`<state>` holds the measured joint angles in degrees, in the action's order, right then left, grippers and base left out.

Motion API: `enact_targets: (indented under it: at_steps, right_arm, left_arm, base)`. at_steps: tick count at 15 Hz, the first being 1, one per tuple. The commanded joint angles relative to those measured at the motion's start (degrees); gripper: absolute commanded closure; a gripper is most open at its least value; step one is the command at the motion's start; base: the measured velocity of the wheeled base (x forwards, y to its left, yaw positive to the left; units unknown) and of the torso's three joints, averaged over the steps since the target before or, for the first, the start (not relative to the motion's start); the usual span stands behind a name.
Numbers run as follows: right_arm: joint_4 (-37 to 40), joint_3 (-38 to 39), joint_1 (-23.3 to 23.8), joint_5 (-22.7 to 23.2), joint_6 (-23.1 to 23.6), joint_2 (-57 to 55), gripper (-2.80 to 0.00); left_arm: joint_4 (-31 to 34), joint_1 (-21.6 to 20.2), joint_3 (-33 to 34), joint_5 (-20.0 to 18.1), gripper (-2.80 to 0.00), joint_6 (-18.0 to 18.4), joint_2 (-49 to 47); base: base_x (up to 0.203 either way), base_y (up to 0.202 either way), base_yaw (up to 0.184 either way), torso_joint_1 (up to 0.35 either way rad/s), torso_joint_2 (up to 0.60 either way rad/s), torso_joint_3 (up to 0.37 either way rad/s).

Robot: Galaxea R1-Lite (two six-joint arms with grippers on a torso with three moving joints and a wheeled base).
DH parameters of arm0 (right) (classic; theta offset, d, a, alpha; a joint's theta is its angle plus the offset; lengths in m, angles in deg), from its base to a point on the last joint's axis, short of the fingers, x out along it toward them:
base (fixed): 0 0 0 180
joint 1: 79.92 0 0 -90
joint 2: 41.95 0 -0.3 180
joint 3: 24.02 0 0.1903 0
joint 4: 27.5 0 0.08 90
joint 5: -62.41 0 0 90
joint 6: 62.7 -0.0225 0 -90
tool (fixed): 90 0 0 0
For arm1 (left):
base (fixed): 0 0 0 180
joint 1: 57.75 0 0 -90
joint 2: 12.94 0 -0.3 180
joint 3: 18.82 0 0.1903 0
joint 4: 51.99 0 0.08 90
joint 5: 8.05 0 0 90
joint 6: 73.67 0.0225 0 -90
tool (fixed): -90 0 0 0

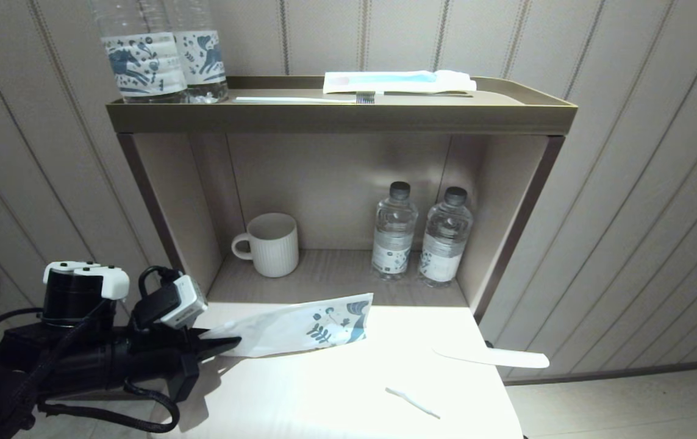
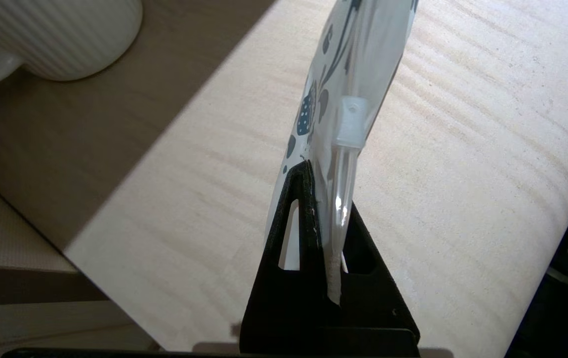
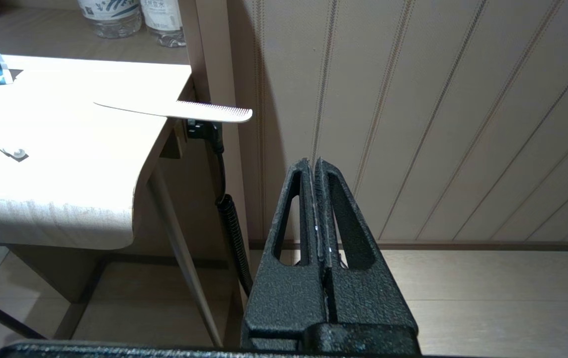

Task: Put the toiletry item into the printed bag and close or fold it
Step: Pick up the storage bag

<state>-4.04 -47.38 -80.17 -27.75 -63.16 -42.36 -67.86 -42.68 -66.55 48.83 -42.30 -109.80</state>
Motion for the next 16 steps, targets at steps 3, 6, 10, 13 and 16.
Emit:
enact_targets:
  at_steps: [3, 6, 10, 13, 16]
  right_arm:
    - [0.0, 0.0, 0.0, 0.0, 0.0, 0.0, 0.00]
    - [0.0, 0.0, 0.0, 0.2, 0.2, 0.0, 0.00]
    - [-0.2, 0.0, 0.0, 0.3, 0.4, 0.0, 0.00]
    - [0.2, -0.1, 0.0, 0.3, 0.9, 0.0, 0.00]
    - [2.2, -0.9, 0.0, 0.3, 1.0, -0.8, 0.00]
  left_arm:
    - [-0.3, 1.3, 0.0, -0.3, 0.00, 0.0, 1.0]
    - [0.7, 1.2, -0.7, -0.3, 0.00, -2.0, 5.3]
    - [10.1, 1.3, -3.0, -0.2, 0.00, -6.5, 12.7]
    - [24.6, 2.3, -7.7, -0.4, 0.00, -6.9, 18.7]
    - [33.0, 5.1, -10.0, -0.4, 0.00, -6.8, 21.6]
  base:
    - [0.000, 0.000, 0.000, 0.000, 0.00, 0.000]
    - [0.000, 0.000, 0.000, 0.000, 0.00, 0.000]
    - [0.000, 0.000, 0.000, 0.000, 0.00, 0.000]
    - [0.000, 0.000, 0.000, 0.000, 0.00, 0.000]
    - [0.000, 0.000, 0.000, 0.000, 0.00, 0.000]
